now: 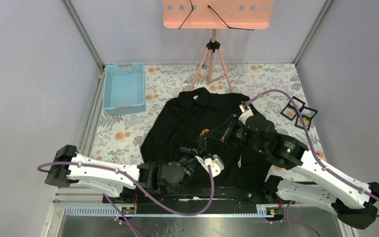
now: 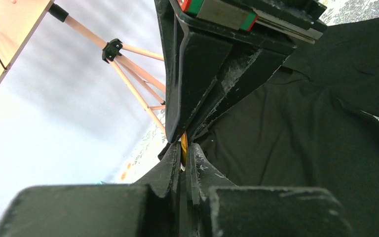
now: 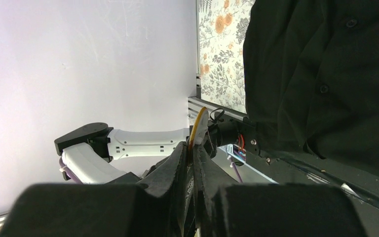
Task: Pin the brooch onto the clothing
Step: Adjust the brooch, then pin the brooch to the clothes.
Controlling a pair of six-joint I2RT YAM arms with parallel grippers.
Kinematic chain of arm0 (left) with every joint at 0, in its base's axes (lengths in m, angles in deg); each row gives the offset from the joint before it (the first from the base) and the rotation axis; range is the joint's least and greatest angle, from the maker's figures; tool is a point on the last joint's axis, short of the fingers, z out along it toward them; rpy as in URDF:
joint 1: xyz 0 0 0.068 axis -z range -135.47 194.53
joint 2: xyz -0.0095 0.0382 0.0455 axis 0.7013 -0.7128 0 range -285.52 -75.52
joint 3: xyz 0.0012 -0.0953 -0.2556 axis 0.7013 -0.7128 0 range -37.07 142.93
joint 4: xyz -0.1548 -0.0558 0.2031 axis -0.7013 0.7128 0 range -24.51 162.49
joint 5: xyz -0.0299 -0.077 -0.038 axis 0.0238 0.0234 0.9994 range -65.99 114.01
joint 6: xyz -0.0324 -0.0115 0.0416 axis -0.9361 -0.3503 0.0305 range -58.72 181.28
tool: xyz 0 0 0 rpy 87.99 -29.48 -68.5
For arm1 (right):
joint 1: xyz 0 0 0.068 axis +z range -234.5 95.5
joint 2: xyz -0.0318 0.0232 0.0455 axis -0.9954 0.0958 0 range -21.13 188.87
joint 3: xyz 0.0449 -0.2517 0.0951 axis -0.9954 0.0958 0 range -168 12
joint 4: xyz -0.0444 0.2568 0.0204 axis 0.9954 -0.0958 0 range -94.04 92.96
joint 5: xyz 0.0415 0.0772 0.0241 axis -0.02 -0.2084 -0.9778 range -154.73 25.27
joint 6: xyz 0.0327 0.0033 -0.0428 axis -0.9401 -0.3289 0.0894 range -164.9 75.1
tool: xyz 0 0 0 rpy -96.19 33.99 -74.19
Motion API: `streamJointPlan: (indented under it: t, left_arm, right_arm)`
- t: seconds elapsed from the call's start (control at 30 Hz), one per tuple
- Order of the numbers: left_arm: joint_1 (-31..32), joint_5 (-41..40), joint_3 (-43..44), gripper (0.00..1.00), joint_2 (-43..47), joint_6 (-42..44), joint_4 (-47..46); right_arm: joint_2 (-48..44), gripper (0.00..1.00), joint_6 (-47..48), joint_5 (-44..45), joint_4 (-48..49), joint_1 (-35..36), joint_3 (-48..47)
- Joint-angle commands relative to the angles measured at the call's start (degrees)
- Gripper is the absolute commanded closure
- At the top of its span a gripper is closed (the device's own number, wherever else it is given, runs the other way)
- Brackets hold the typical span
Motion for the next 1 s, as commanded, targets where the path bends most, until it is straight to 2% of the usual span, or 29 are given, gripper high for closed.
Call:
streamJointPlan:
  t: [0.0, 0.1, 0.2, 0.33, 0.57, 0.7, 0.8, 0.97]
  left_arm:
    - [-0.26, -2.04, -0.18, 1.00, -1.11, 0.37, -3.87]
    - [-0.27, -2.25, -0.55, 1.00, -0.76, -1.14, -3.92]
    - [-0.55, -2.19, -0.89, 1.00, 0.02, -3.80, -2.74]
    - [-1.96, -1.82, -0.86, 1.00, 1.68, -10.09, 1.28]
    - [-7.18, 4.48, -0.36, 1.00, 6.16, -24.82, 11.70]
    - [-12.24, 8.15, 0.12, 1.00, 7.68, -29.96, 17.87]
    - [-16.35, 9.96, 1.73, 1.00, 6.82, -31.23, 24.34]
    - [-25.05, 11.51, 6.25, 1.00, 2.86, -26.77, 35.66]
  right_arm:
    - [-1.08, 0.87, -1.70, -1.65, 5.88, 0.02, 1.31]
    - [-2.16, 0.82, -2.34, -0.80, 7.33, 0.00, 2.99]
    - [-3.57, 0.63, -2.43, 1.38, 6.29, 0.00, 3.26]
    - [-6.44, 0.50, -2.08, 5.60, 3.82, 0.04, 3.86]
    - [-13.17, 0.47, -2.84, 14.32, 2.22, 0.02, 7.82]
    - [-16.06, 0.46, 1.41, 19.99, -0.30, 0.04, 8.11]
    - [-17.62, 0.46, 7.60, 24.15, -1.39, -0.02, 8.65]
    - [-17.81, 0.44, 18.17, 27.80, -2.65, 0.03, 9.74]
